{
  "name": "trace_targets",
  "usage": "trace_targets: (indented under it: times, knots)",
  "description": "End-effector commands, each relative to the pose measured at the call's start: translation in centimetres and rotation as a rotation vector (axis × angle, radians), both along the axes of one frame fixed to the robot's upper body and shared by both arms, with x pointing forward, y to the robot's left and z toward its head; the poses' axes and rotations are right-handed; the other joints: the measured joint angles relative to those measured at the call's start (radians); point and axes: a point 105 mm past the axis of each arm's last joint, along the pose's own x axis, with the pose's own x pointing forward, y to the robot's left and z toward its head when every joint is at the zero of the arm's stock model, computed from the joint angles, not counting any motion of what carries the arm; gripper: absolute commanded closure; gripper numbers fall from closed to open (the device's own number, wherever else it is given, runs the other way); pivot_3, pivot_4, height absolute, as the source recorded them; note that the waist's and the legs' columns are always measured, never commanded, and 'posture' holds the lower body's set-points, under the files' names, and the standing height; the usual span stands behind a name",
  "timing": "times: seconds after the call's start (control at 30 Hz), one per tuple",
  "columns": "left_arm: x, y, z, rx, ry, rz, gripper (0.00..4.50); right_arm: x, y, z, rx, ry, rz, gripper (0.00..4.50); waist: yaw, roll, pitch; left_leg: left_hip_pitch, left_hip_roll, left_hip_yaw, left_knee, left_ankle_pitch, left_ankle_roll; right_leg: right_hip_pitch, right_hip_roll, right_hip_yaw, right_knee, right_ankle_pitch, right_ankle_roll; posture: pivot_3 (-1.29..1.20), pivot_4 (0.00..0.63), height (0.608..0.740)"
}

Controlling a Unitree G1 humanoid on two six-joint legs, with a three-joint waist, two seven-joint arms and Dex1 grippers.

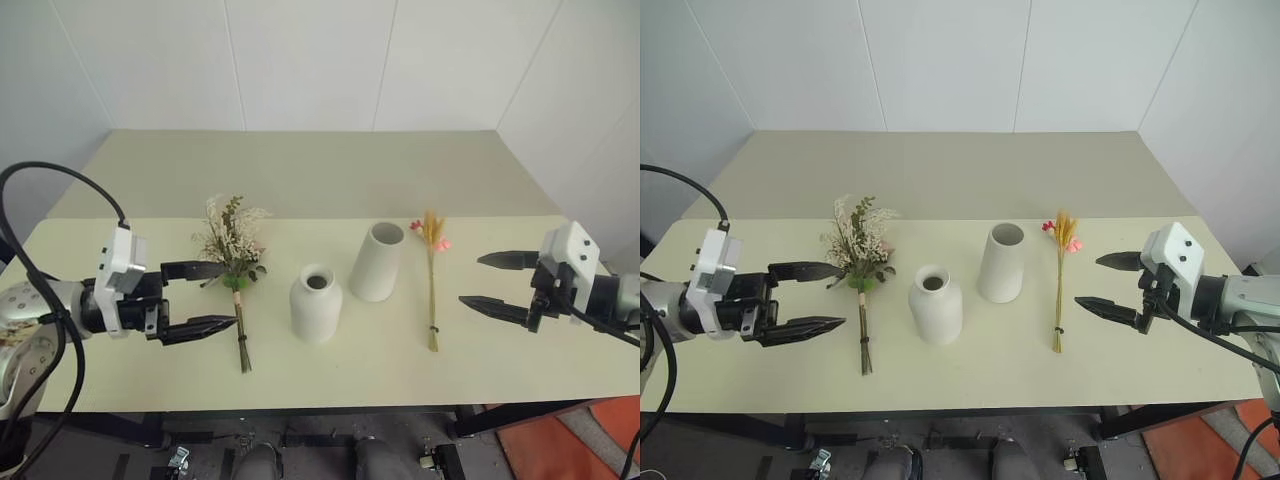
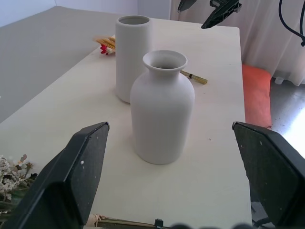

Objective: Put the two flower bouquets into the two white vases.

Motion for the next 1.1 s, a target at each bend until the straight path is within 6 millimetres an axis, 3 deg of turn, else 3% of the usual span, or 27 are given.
trace_targets:
  times: [0.03, 0.63, 0.87, 1.1]
  knots:
    - [-0.1, 0.0, 0.8, 0.023, -0.035, -0.009, 0.00, -0.1, -0.1, 1.4, -0.002, -0.064, -0.005, 0.04, 0.000, 0.000, 0.000, 0.000, 0.000, 0.000, 0.000, 0.000, 0.000, 0.000, 0.000, 0.000, 0.000, 0.000, 0.000, 0.00, 0.150, 0.740]
    - [-0.2, 0.1, 1.0, 0.003, -0.052, 0.009, 0.00, 1.1, 0.8, 1.2, 0.000, -0.021, -0.018, 0.04, -0.002, 0.000, 0.000, 0.000, 0.000, 0.000, 0.000, 0.000, 0.000, 0.000, 0.000, 0.000, 0.000, 0.000, 0.000, 0.00, 0.150, 0.740]
    - [0.4, -0.5, 2.2, 0.008, -0.093, -0.047, 0.00, 4.7, 1.5, -1.9, -0.094, 0.300, -0.286, 0.04, -0.006, 0.000, 0.000, 0.001, 0.000, 0.000, 0.000, 0.000, 0.000, 0.000, 0.000, 0.001, 0.001, 0.000, 0.000, 0.00, 0.150, 0.740]
    - [0.7, -1.3, 3.6, -0.037, -0.137, -0.099, 0.00, 8.3, 2.4, -3.6, -0.077, 0.533, -0.503, 0.04, -0.003, 0.000, 0.000, -0.001, 0.000, 0.000, 0.000, 0.000, 0.000, -0.002, 0.000, 0.001, 0.000, 0.000, -0.001, 0.00, 0.150, 0.740]
